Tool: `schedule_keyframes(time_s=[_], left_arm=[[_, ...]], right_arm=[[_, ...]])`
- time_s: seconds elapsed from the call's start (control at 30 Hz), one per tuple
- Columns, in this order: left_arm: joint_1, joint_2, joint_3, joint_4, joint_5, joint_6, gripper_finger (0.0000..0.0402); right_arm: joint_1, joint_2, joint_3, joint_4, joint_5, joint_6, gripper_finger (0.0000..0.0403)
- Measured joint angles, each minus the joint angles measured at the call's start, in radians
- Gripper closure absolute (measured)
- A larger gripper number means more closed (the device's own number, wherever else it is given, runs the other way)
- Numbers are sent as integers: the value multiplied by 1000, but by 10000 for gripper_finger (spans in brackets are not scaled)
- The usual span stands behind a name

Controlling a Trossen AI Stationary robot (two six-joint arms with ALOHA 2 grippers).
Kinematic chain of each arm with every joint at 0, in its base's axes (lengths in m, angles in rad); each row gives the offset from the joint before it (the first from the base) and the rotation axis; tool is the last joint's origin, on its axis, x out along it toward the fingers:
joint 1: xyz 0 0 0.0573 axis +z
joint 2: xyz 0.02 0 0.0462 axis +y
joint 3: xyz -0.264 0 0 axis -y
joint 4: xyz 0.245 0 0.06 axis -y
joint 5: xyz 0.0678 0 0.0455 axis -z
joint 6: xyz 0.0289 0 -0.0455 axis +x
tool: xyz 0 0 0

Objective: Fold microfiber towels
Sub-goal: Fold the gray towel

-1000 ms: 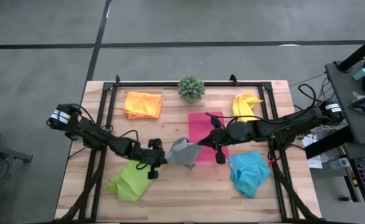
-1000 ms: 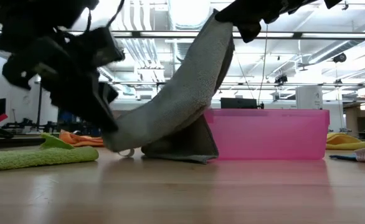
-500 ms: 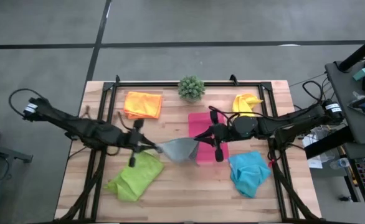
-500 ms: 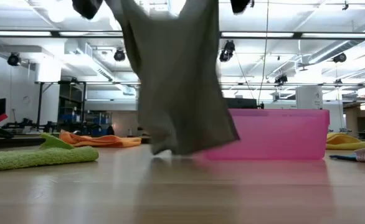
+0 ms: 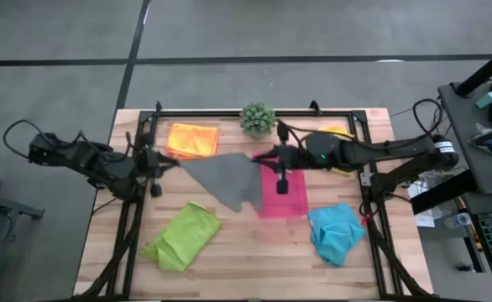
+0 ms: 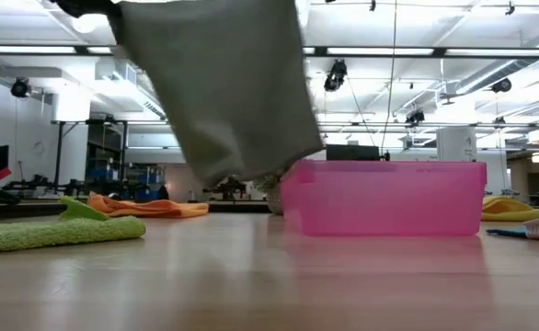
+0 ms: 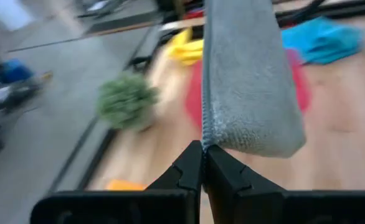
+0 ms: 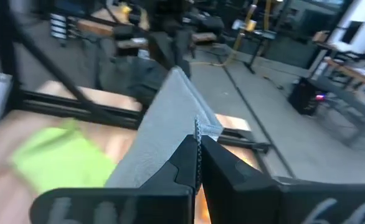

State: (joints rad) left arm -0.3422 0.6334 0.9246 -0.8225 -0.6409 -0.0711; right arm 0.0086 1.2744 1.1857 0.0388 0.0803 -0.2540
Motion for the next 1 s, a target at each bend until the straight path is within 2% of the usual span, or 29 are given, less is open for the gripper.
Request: schedule_keyframes(time_s=[0.13, 0.17, 0.27, 0.33, 0.5, 0.73, 0.87, 1.0], left_arm=[[21, 12, 60, -55, -34, 7, 402], [26, 18, 66, -58, -69, 7, 402], [35, 21, 75, -61, -232, -7, 402], [35, 8, 75, -63, -256, -1, 402], [35, -15, 69, -114, -252, -25, 402], [35, -47, 38, -357, -79, -231, 401], [35, -58, -19, -356, 111, -320, 401], [35, -39, -73, -249, 239, -376, 401]], right_arm=[[-74, 71, 83, -2, -1, -36, 394], [-92, 90, 109, -6, -17, -35, 394], [-146, 148, 199, -60, -205, -13, 394], [-170, 184, 256, -74, -298, 21, 394], [-205, 254, 346, -133, -288, -11, 394], [-207, 337, 343, -285, -292, -19, 394], [-165, 380, 339, -367, -296, -20, 394], [-102, 419, 337, -409, -362, -32, 394]])
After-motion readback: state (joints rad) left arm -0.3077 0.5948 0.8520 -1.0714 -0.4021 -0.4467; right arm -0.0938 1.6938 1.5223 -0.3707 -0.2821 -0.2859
